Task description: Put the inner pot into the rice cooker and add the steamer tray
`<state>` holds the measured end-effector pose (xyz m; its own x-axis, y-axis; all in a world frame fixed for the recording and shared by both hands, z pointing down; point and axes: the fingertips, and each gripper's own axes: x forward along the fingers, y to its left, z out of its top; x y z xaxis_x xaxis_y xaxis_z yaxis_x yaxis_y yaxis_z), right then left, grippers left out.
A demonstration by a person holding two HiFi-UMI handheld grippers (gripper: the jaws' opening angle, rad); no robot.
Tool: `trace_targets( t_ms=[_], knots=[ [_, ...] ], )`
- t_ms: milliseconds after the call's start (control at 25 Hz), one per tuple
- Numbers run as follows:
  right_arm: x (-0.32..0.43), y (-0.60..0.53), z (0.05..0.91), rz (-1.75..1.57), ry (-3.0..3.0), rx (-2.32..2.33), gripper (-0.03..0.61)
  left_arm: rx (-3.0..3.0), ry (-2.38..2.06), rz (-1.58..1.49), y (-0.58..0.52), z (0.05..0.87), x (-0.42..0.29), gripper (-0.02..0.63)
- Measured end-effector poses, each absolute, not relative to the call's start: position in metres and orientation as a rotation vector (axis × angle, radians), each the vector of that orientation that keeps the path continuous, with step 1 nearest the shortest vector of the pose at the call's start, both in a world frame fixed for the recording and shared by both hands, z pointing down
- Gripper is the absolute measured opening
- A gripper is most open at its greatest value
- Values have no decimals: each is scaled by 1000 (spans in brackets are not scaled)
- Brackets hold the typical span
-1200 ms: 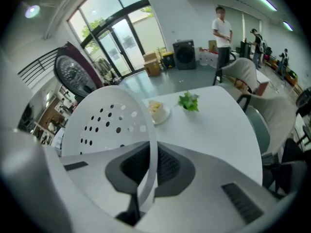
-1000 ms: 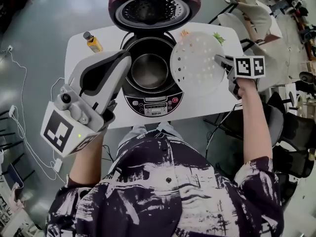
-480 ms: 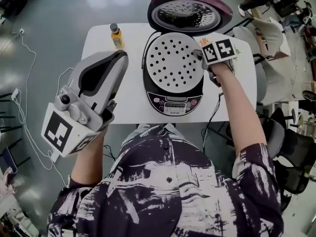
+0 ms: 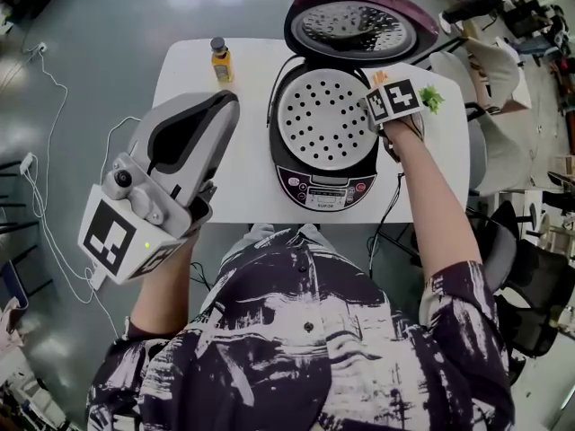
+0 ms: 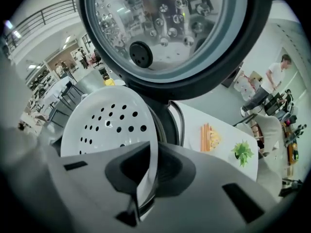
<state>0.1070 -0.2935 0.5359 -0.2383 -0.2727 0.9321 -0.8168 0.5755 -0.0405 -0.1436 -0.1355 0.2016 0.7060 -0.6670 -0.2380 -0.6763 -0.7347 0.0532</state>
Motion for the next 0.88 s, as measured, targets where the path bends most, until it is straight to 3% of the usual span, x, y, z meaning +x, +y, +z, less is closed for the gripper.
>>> trace_targets(
  t_ms=[240,400,880],
  knots=[
    [100,-293,537,533,-1778,881,3,-2874,1104,383,-136,202,-137,5],
    [92,-285,536,572,-1845,841,114,-2881,1084,384,-136,202,-130,5],
    [102,-284,510,653,-1975,919,115,-2899,1036,363,-138,199,-104,5]
  ],
)
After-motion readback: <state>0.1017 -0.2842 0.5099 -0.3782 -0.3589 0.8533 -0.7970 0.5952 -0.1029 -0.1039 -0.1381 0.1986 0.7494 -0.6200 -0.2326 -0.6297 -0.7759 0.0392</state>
